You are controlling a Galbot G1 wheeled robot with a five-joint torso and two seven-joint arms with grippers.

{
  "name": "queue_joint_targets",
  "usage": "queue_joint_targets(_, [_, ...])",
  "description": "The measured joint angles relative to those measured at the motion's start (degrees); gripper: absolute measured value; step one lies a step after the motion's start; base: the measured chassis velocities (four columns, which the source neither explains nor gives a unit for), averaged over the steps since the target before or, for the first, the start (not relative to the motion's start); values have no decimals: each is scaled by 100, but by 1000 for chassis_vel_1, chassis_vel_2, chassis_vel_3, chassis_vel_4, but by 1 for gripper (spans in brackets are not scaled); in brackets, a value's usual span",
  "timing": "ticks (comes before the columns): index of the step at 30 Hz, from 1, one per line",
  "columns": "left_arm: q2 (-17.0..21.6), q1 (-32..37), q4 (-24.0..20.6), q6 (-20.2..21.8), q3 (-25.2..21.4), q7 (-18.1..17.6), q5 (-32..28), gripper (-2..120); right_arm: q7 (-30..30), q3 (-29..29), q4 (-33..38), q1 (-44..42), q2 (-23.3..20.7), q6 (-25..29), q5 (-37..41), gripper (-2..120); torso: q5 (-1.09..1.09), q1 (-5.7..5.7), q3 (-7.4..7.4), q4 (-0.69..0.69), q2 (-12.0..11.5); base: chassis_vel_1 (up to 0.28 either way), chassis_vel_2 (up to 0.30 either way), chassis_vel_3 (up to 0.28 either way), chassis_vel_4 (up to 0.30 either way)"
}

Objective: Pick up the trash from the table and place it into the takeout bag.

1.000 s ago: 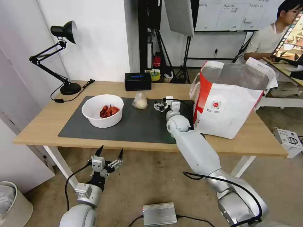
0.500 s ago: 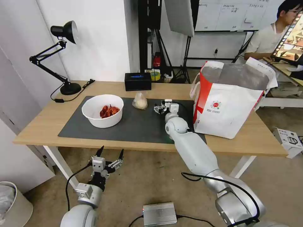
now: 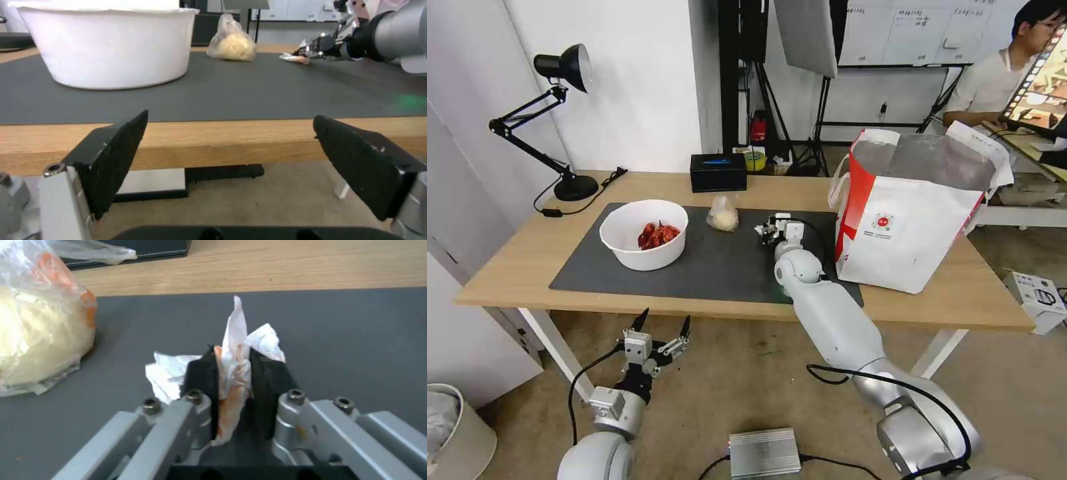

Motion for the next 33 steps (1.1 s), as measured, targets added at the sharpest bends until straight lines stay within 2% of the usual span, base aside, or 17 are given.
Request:
queue_joint_targets(8, [-43,-6,3,0,3,0,6,100,26,21,77,-73,-10,7,-3,9,0,0,0,0,0,0,0,0,0])
queue_joint_targets(12, [-62,-11,5,0,7,0,14,100,55,-1,262,-166,-95,12,16,0,0,0,0,0,0,0,0,0,0])
queue_joint_targets(24, [-90,-22,2,0,17,-1,27,100,141,-165,1262,-658,-620,37,279,0,0,0,0,-1,0,0,0,0,0])
queue_joint_targets(33, [-79,-19,-25,-6,4,-1,28,100,-176,-241,2161,-1384,-994,331,152,0,1,0,0,0,0,0,0,0,0])
